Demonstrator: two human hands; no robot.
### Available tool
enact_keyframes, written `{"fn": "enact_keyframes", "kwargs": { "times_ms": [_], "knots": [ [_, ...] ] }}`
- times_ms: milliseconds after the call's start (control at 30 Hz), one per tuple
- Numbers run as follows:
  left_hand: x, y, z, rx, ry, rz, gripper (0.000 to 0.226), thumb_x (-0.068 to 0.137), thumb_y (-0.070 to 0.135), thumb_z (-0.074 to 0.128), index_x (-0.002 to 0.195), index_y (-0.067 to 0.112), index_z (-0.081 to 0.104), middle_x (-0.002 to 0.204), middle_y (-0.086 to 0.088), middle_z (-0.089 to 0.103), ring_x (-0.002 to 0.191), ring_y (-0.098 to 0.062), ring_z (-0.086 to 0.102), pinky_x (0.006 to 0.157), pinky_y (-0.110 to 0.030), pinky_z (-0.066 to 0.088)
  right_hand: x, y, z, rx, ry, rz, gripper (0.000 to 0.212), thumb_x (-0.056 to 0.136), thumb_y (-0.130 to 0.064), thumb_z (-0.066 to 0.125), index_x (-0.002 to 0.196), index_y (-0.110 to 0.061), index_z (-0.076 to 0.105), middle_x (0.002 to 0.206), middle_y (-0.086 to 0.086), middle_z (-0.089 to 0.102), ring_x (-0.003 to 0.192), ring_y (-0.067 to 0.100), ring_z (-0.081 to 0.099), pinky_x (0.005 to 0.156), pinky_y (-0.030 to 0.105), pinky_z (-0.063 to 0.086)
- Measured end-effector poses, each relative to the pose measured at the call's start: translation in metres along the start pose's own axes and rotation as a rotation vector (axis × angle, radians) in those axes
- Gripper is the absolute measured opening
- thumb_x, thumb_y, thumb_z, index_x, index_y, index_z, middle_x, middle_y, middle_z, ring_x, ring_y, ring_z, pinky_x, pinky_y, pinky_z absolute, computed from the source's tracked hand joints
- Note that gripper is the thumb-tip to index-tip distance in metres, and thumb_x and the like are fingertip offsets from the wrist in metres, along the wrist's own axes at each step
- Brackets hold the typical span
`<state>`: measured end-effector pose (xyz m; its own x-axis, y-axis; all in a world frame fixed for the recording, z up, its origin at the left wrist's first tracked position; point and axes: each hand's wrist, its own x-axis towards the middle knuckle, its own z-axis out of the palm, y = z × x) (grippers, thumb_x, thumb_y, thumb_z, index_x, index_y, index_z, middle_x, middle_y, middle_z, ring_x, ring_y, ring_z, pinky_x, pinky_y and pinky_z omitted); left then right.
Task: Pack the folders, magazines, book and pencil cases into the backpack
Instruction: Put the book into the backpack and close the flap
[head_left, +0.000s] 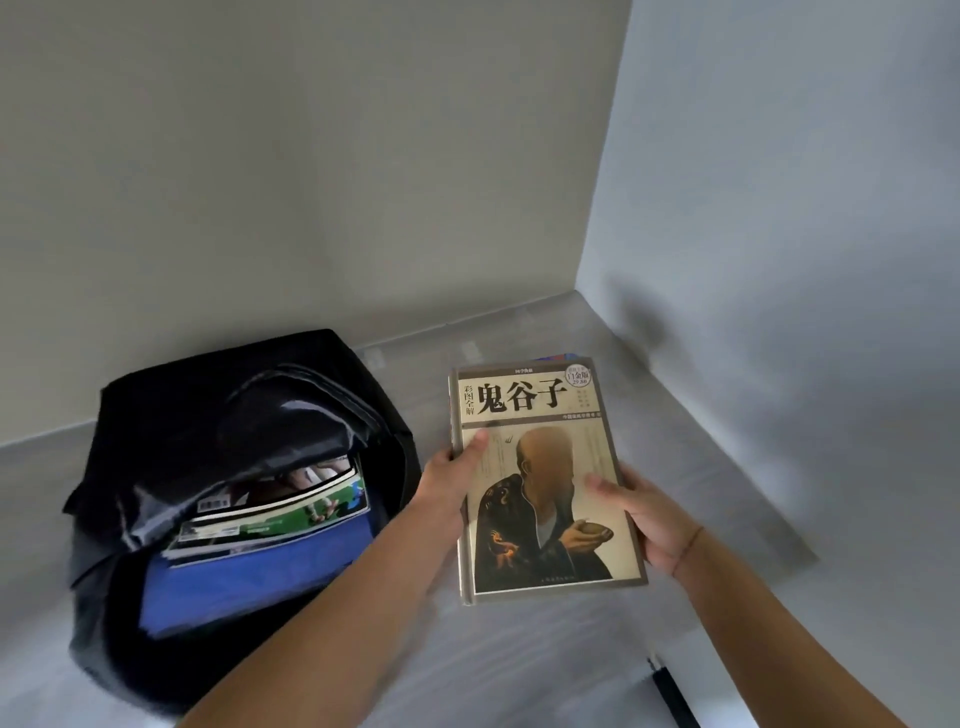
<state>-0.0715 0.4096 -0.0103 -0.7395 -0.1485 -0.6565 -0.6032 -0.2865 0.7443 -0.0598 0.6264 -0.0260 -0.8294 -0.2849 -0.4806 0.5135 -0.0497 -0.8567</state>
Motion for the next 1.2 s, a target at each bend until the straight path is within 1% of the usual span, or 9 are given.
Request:
{"fn": "enact_keyframes", "kwargs": {
  "times_ms": [233,333,433,567,667,733,867,967,1200],
  "knots": [
    [-0.025,0.020,-0.099,0.011,0.093,-0.004,0.039,0.088,0.046,0.059,0.112,0.016,0.059,0.101,-0.010,0.070,0.089,-0.027,0.067,0.068,-0.036,0.055,0.007,0.003,0.096,-0.053,-0.082,0.034,0.054,0.072,-0.039,0.063,0.123,-0.024,0.053,0.105,0.014,0.061,0.100,0.031,0.058,0.072,0.036,0.053],
    [-0.035,0.032,-0.141,0.145,0.200,0.024,0.051,0.092,0.058,0.039,0.100,0.015,0.066,0.094,-0.009,0.071,0.087,-0.024,0.067,0.077,-0.037,0.054,0.008,0.012,0.137,-0.058,-0.073,0.051,0.054,0.070,-0.043,0.063,0.120,-0.024,0.055,0.101,0.013,0.064,0.098,0.031,0.060,0.070,0.035,0.052],
    [-0.038,0.034,-0.188,0.495,0.350,0.382,0.055,0.096,0.053,0.027,0.088,0.013,0.063,0.082,-0.004,0.065,0.077,-0.018,0.062,0.060,-0.026,0.044,0.006,0.025,0.170,-0.048,-0.079,0.078,0.052,0.070,-0.046,0.063,0.116,-0.023,0.058,0.100,0.014,0.065,0.098,0.031,0.061,0.071,0.036,0.051],
    [-0.021,0.033,-0.258,1.216,0.633,0.990,0.025,0.088,0.029,0.061,0.107,0.014,0.059,0.104,-0.005,0.058,0.097,-0.022,0.055,0.080,-0.034,0.046,0.000,0.040,0.191,-0.039,-0.090,0.069,0.047,0.078,-0.044,0.066,0.119,-0.021,0.058,0.103,0.011,0.069,0.101,0.028,0.063,0.075,0.034,0.051],
    [-0.008,0.045,-0.286,1.521,0.539,0.948,0.052,0.080,0.034,0.070,0.126,0.017,0.054,0.125,-0.003,0.054,0.118,-0.024,0.049,0.100,-0.040,0.037,-0.006,0.051,0.198,-0.102,-0.091,0.065,0.056,0.075,-0.049,0.064,0.124,-0.023,0.055,0.118,0.003,0.066,0.116,0.022,0.057,0.094,0.035,0.046],
    [-0.001,0.054,-0.293,1.615,0.444,0.911,0.045,0.084,0.038,0.065,0.126,0.024,0.057,0.130,0.002,0.054,0.126,-0.020,0.045,0.107,-0.037,0.029,-0.010,0.059,0.202,-0.153,-0.095,0.082,0.061,0.070,-0.056,0.063,0.124,-0.027,0.054,0.121,0.001,0.064,0.118,0.020,0.053,0.101,0.039,0.042],
    [0.000,0.083,-0.300,1.112,0.452,0.754,0.023,0.093,0.032,0.054,0.107,0.022,0.069,0.103,-0.001,0.070,0.093,-0.021,0.063,0.073,-0.030,0.048,-0.022,0.064,0.210,-0.143,-0.067,0.160,0.033,0.086,-0.042,0.055,0.114,-0.024,0.057,0.108,0.010,0.065,0.103,0.026,0.060,0.083,0.035,0.052],
    [0.002,0.106,-0.302,0.823,0.495,0.709,0.029,0.092,0.034,0.055,0.107,0.013,0.069,0.099,-0.006,0.070,0.086,-0.019,0.061,0.069,-0.027,0.042,-0.028,0.064,0.213,-0.105,-0.051,0.201,0.027,0.092,-0.032,0.049,0.114,-0.017,0.057,0.094,0.013,0.063,0.086,0.025,0.062,0.065,0.028,0.054],
    [0.000,0.107,-0.301,0.751,0.383,0.727,0.025,0.090,0.032,0.059,0.103,0.014,0.071,0.088,0.004,0.066,0.080,-0.010,0.059,0.070,-0.025,0.044,0.004,0.054,0.246,-0.098,-0.164,0.242,0.048,0.082,-0.043,0.059,0.119,-0.013,0.061,0.104,0.014,0.070,0.095,0.029,0.067,0.086,0.038,0.052]
  ]
}}
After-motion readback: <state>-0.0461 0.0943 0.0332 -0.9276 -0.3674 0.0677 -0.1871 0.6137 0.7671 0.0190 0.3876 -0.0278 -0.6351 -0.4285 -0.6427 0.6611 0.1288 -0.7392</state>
